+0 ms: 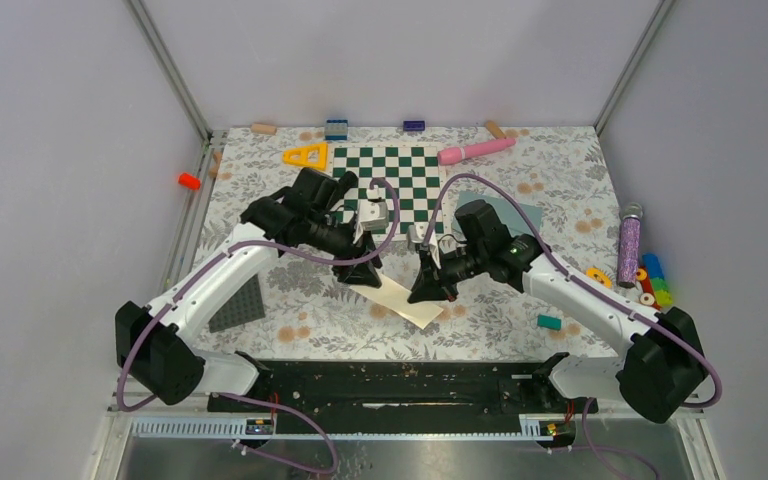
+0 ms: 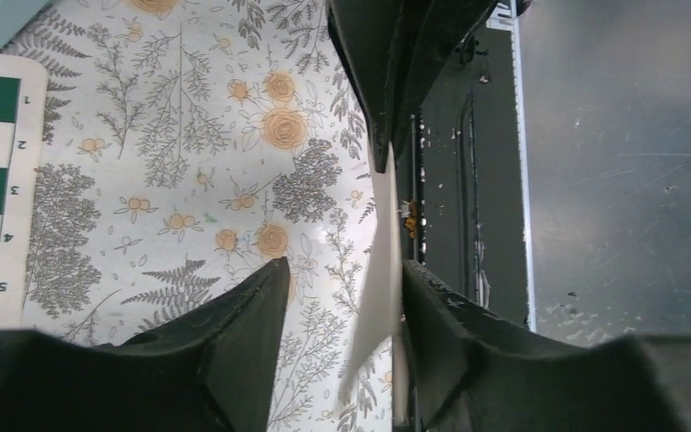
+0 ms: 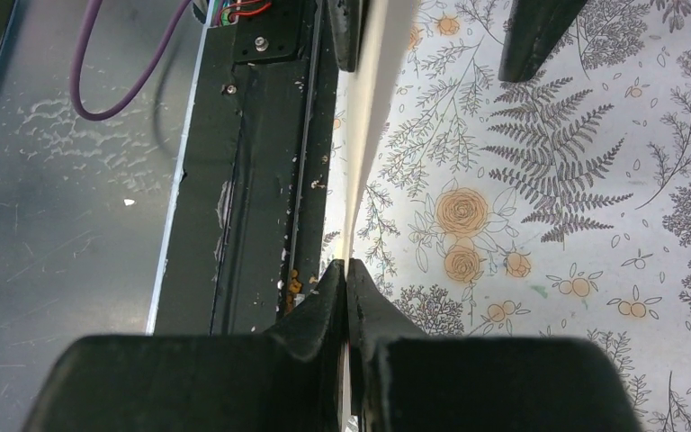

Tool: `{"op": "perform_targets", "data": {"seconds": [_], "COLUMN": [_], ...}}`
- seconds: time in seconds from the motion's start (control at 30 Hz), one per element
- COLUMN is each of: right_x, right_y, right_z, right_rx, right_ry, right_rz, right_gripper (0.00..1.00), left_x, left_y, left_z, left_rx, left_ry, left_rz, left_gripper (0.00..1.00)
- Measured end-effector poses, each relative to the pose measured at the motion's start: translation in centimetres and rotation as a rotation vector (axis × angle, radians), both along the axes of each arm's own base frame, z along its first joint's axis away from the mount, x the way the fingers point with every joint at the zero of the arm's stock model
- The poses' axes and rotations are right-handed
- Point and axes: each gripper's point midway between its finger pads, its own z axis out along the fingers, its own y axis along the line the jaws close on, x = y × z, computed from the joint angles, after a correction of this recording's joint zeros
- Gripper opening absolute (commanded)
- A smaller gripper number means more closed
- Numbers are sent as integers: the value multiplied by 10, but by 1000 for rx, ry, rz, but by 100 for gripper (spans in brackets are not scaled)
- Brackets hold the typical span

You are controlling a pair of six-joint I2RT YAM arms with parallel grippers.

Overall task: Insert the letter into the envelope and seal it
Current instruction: Fold the letter.

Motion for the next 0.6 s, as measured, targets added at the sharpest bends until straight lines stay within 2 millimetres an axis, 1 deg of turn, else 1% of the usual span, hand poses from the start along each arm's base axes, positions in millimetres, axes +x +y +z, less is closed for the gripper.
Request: {"op": "perform_targets", "data": {"seconds": [0.03,0.17,0.27,0.3,0.33,0.4,0.47,0.5,0.6], "right_x": [0,2,4,5,5,6,8,9,12], "right_y": [0,0,0,0,0,0,0,0,1], "right_z": [-1,-3,-4,-3,-3,-3,-2,0,5], "right_rx": [-2,-10,-17,-17,-18,-21,-22,-19,-12], "right_ry": [2,0,-6,-9,-10,-14,-17,-20,-20], "right_rz": [-1,-8,-17,-19,-20,-24,-32,-34,-44], "right_gripper": [0,0,0,7,17,42,57,60,62], "left_x": [0,-2,-3,-3,-4,-4,-5,-5,-7], "left_y": [0,1,1,2,2,2,3,2,1], "left_z": [0,-1,-1,-2,-2,-2,-3,-3,-3], "left_rx": [0,0,2,4,5,7,8,9,10], "left_ry": [-1,0,1,2,1,3,5,5,6], "left_rz": [-5,-13,-16,-17,-19,-20,-21,-22,-30], "left_gripper": [37,20,4,0,0,0,0,0,0]}}
